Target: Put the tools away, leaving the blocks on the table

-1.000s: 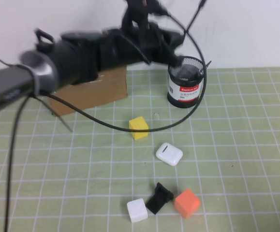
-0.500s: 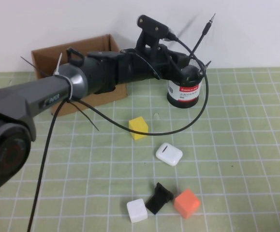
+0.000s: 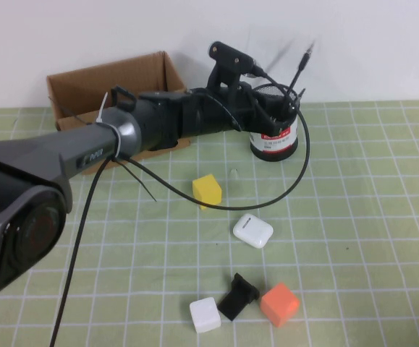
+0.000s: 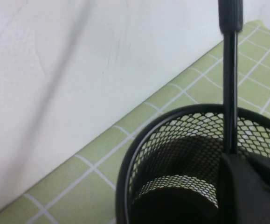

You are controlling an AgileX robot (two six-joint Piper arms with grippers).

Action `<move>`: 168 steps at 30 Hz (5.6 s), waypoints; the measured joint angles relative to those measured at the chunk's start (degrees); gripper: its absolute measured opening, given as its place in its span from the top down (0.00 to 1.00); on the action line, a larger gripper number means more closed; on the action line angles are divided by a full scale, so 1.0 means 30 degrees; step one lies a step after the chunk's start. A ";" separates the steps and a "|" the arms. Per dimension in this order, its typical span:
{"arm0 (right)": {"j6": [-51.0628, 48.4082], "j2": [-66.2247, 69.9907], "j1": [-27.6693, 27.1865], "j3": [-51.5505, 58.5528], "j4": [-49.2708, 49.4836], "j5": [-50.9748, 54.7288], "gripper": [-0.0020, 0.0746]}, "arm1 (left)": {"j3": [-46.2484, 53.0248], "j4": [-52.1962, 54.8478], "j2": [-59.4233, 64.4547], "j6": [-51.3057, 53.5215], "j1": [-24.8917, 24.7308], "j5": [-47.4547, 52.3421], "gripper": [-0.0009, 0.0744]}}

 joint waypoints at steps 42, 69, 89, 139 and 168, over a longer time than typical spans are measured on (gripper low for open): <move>-0.0002 0.0000 0.0000 0.0000 0.0000 0.0000 0.98 | -0.1254 1.5337 -0.7442 -1.2037 0.0000 0.2506 0.99; -0.0002 0.0000 0.0000 0.0000 0.0000 0.0000 0.98 | 1.8489 1.7368 -2.4754 -1.7389 0.0102 0.2197 0.99; -0.0002 0.0000 0.0000 0.0000 0.0000 0.0000 0.98 | 1.9689 1.7589 -2.8283 -1.7822 0.0102 0.3775 0.99; -0.0002 0.0000 0.0000 0.0000 0.0000 0.0000 0.98 | 3.4713 3.2023 -4.4560 -3.5532 0.9337 -0.1950 0.99; -0.0005 0.0000 0.0000 0.0000 0.0000 0.0000 0.98 | 3.4713 3.2085 -4.4560 -3.5566 0.9337 -0.1914 0.99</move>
